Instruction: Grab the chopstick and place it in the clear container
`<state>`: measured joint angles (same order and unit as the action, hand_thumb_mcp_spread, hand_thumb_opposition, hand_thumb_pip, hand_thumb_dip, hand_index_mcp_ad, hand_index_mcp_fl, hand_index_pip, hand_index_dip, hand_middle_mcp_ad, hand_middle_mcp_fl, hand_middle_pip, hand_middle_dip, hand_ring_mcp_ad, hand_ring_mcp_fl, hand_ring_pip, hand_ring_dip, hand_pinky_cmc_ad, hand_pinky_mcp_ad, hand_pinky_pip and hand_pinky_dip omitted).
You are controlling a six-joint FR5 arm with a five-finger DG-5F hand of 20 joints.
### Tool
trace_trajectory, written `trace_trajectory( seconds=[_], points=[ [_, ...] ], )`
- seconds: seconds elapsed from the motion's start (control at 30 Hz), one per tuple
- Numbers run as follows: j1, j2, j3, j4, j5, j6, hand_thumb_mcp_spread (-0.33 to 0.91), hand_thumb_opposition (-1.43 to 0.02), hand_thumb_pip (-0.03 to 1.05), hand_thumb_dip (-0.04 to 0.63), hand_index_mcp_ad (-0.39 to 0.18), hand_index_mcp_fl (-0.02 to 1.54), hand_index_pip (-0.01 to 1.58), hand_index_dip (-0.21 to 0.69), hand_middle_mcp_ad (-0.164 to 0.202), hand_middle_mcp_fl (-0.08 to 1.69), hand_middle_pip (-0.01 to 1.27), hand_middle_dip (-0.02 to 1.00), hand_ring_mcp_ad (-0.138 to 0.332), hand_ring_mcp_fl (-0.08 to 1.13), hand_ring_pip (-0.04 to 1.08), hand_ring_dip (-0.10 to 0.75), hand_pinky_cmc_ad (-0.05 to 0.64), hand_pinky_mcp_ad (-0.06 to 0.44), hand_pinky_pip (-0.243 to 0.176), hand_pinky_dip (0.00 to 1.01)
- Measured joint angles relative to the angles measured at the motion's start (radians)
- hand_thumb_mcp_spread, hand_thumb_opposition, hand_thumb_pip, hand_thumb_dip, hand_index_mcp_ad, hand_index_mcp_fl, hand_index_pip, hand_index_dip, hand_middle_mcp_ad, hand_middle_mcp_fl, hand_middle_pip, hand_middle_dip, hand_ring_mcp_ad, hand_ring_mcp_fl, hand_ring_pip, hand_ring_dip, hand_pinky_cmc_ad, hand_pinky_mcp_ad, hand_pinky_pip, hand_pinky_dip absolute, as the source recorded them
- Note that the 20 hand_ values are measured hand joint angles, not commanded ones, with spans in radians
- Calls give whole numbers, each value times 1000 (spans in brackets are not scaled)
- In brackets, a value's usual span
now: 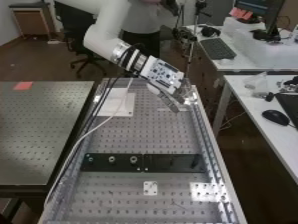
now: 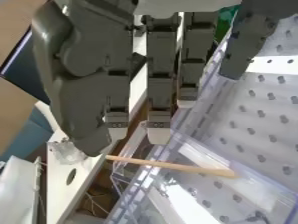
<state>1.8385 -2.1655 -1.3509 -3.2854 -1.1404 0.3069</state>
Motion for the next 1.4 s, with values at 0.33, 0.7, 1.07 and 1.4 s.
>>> trace_trajectory(
  seconds=[0.33, 0.7, 1.07, 1.4],
  points=[
    [-25, 55, -18, 67, 10, -46, 506, -785, 311, 260, -215, 689, 51, 380, 40, 733, 124, 688, 70, 311, 68, 503, 361, 297, 0, 258],
    [-57, 247, -199, 234, 40, -211, 244, -621, 150, 70, -206, 223, 17, 408, 73, 101, 91, 452, 145, 21, 52, 309, 476, 360, -93, 354],
    [-105, 411, -326, 335, -4, -545, 182, -588, 222, 5, -206, 188, 37, 302, 77, 37, 105, 250, 166, 5, 54, 129, 525, 363, -143, 211],
    [-199, 519, -364, 350, -201, -931, 145, -588, 276, 5, -206, 155, 51, 278, 75, 45, 120, 216, 166, 5, 54, 98, 524, 363, -143, 175]
  ],
)
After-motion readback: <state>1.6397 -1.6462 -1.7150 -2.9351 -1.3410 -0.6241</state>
